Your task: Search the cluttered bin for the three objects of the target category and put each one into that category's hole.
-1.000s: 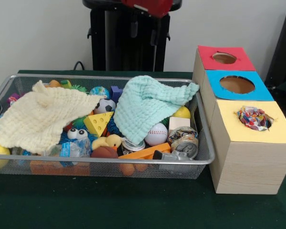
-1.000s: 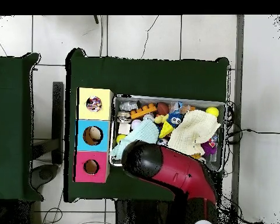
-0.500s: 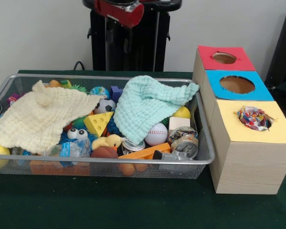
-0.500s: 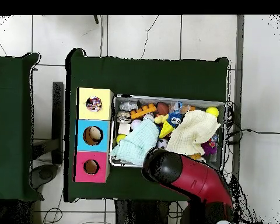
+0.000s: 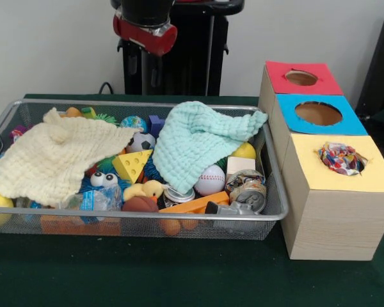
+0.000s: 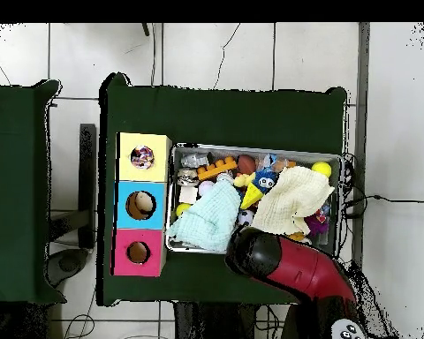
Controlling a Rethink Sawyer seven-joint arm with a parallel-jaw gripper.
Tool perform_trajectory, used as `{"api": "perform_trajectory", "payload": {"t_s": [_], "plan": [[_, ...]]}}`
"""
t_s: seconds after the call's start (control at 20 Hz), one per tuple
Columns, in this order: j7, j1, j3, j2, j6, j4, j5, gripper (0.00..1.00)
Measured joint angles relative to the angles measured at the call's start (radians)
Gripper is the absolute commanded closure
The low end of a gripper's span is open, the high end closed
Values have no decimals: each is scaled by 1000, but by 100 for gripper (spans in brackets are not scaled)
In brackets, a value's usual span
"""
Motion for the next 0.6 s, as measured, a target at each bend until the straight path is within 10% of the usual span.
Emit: {"api": "perform_trajectory", "payload": {"t_s": [0.6], "plan": [[0,-100,70,125,-16,-24,-62,0]]}}
